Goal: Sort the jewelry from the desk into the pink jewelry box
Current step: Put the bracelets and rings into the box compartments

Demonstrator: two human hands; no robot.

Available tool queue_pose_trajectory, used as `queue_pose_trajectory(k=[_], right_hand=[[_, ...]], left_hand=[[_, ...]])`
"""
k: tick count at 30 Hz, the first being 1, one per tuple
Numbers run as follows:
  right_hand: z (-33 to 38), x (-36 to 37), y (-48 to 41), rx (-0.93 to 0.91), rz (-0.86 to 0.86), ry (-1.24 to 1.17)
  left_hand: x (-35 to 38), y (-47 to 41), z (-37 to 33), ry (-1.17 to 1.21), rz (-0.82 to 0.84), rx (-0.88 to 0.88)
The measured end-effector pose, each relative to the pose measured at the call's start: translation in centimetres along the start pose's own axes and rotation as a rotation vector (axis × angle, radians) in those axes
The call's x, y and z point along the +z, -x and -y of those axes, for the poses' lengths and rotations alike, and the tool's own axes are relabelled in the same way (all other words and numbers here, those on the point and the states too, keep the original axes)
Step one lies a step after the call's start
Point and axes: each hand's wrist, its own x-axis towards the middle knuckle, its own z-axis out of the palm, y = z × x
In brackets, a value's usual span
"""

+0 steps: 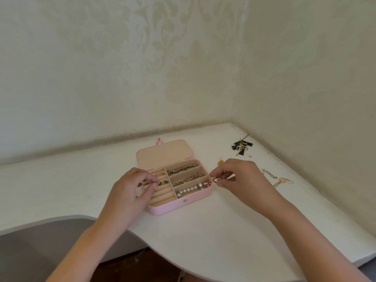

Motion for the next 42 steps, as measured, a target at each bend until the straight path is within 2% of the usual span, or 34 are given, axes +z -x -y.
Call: queue_pose_trajectory(k=[8, 15, 18, 22, 26, 36, 42], right_hand=[[4.3, 1.2, -2.8, -0.127, 0.161, 0.021], [6.7, 3.5, -6.4, -0.249, 0.31, 0.028], [6.9, 4.4, -6.9, -0.257, 0.345, -0.021], [6.2, 5.1, -6.9, -0.249, 0.348, -0.065], [5.1, 5.2, -6.9, -0.231, 0.329, -0.124], [4.4, 6.0, -6.7, -0.351, 0.388, 0.005], [4.8, 5.8, -6.7, -0.271, 0.395, 0.01]], left_hand=[[0.3, 1.2, 0.8, -0.042, 0.037, 0.011], [1.6, 2.7, 0.5, -0.187, -0.014, 0.144], [2.0, 3.3, -0.3, -0.222, 0.001, 0.115], [2.7, 4.0, -1.0, -0.317, 0.012, 0.091], [3.2, 4.8, -0.4, -0.273, -0.025, 0.09], [3.6, 4.2, -0.1, -0.322, -0.037, 0.115], [4.0, 4.1, 0.0, -0.273, -0.041, 0.099]])
